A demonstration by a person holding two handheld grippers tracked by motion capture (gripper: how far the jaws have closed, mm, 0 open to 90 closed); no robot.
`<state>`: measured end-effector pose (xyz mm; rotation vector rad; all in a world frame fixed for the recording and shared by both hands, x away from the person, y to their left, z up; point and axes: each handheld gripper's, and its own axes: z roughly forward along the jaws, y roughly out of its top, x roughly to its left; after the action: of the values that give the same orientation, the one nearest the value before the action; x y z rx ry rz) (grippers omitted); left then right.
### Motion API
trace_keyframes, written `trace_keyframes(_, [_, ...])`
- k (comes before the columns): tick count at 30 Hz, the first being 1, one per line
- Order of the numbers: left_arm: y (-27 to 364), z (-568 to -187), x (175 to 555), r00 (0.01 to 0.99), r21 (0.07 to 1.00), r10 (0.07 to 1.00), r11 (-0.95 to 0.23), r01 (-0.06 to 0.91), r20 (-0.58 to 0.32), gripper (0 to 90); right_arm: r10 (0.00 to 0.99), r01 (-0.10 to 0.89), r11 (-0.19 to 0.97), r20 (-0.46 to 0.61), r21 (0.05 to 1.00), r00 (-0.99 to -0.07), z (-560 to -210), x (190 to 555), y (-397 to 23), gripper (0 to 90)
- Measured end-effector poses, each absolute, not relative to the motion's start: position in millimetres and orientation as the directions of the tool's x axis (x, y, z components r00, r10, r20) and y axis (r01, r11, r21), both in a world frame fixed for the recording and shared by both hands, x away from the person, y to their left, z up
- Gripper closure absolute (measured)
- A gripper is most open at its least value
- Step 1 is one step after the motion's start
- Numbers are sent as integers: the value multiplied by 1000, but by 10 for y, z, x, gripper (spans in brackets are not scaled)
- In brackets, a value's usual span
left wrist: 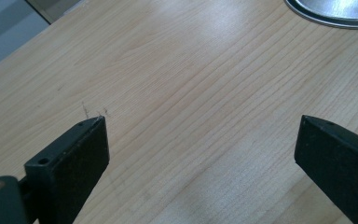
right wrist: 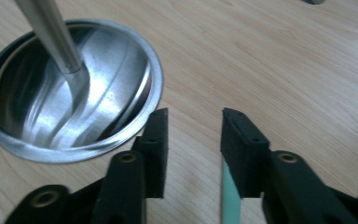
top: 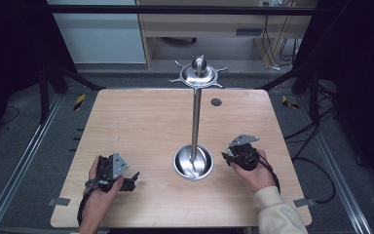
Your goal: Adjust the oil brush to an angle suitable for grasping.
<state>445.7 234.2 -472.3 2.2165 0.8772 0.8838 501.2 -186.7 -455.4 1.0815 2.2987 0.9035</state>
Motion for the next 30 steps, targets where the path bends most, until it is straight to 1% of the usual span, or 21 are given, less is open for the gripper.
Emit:
trace_keyframes(1, [2344, -4721, 4460, 563, 709, 745, -610, 355, 359, 26, 795, 506, 480, -112, 716, -596, -4554, 5012, -1867, 666])
trace_keyframes(2, [2344, -4721, 4465, 561, 709, 745, -610, 355, 360, 26, 781, 501, 509, -132, 700, -610, -4581, 5010, -1839, 751])
trace_keyframes(4, [2342, -4721, 4466, 561, 709, 745, -610, 355, 360, 26, 772, 498, 532, -151, 685, -617, -4600, 5012, -1826, 822])
trace_keyframes(6, [2333, -4722, 4464, 563, 707, 742, -613, 353, 364, 26, 769, 498, 542, -161, 677, -618, -4613, 5027, -1827, 872])
trace_keyframes(7, [2333, -4722, 4464, 563, 707, 742, -613, 353, 364, 26, 769, 498, 542, -161, 677, -618, -4613, 5027, -1827, 872])
trace_keyframes(8, [2327, -4723, 4462, 565, 706, 741, -615, 352, 364, 26, 772, 505, 544, -164, 670, -614, -4628, 5045, -1828, 900])
trace_keyframes(11, [2329, -4724, 4462, 566, 705, 740, -615, 352, 363, 26, 775, 512, 544, -164, 665, -610, -4647, 5065, -1827, 900])
trace_keyframes(15, [2335, -4725, 4461, 565, 705, 741, -615, 353, 363, 26, 779, 540, 566, -189, 623, -598, -4725, 5151, -1824, 900])
trace_keyframes(21, [2318, -4729, 4461, 569, 702, 736, -620, 351, 366, 26, 789, 588, 569, -180, 575, -587, -4814, 5221, -1845, 900])
trace_keyframes(30, [2318, -4728, 4459, 568, 704, 737, -618, 350, 365, 26, 805, 621, 551, -159, 558, -572, -4847, 5245, -1882, 900])
